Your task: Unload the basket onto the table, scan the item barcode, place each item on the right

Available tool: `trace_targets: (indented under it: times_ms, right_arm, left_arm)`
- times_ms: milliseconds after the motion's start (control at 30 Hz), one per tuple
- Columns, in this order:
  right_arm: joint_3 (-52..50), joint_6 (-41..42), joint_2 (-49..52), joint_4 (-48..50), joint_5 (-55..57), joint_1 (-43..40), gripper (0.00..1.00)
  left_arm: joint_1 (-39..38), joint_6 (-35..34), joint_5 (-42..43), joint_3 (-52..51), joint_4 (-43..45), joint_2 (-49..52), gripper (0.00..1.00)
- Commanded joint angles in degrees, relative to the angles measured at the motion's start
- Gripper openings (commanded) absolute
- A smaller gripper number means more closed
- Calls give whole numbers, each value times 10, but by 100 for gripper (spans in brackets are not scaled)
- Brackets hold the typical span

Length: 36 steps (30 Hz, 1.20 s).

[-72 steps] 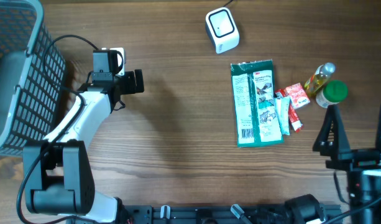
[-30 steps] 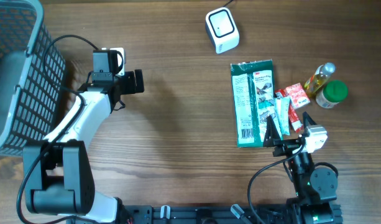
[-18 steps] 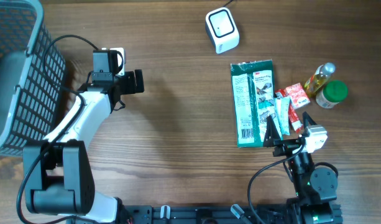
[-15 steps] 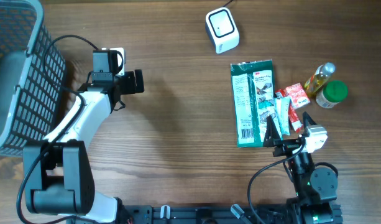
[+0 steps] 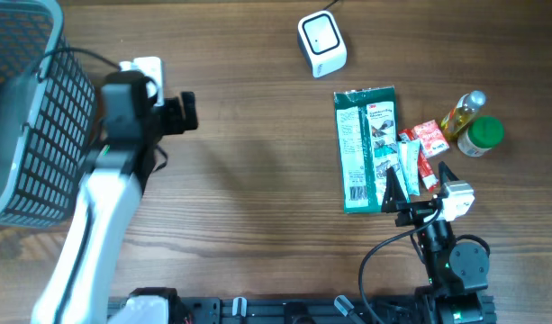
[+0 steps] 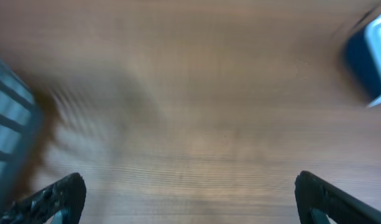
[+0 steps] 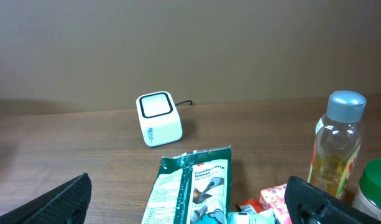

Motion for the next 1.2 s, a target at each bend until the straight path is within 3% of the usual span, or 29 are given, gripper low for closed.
trace_targets:
  times_ms: [0,300,500,700,900,1167]
  right_arm:
    - [0,6,-5,2,-10,-3,100]
    - [0,6,-5,2,-9,-3,100]
    - [0,6,-5,2,-10,-3,100]
    - [0,6,-5,2,-10,-3,100]
    - [0,6,-5,2,-9,-3,100]
    - [0,6,-5,2,-10,-3,100]
  left_arm:
    - [0,9,-3,1,-8,-169,100]
    - [0,9,-6,-4,-13,-470,100]
    - [16,9,-4,-30,-50,-589,100]
    - [30,7,-3,-118,-64,-687,100]
    - [41,-8,18,-235,80,-713,100]
    - [41,-132,27,-427,490,-713,100]
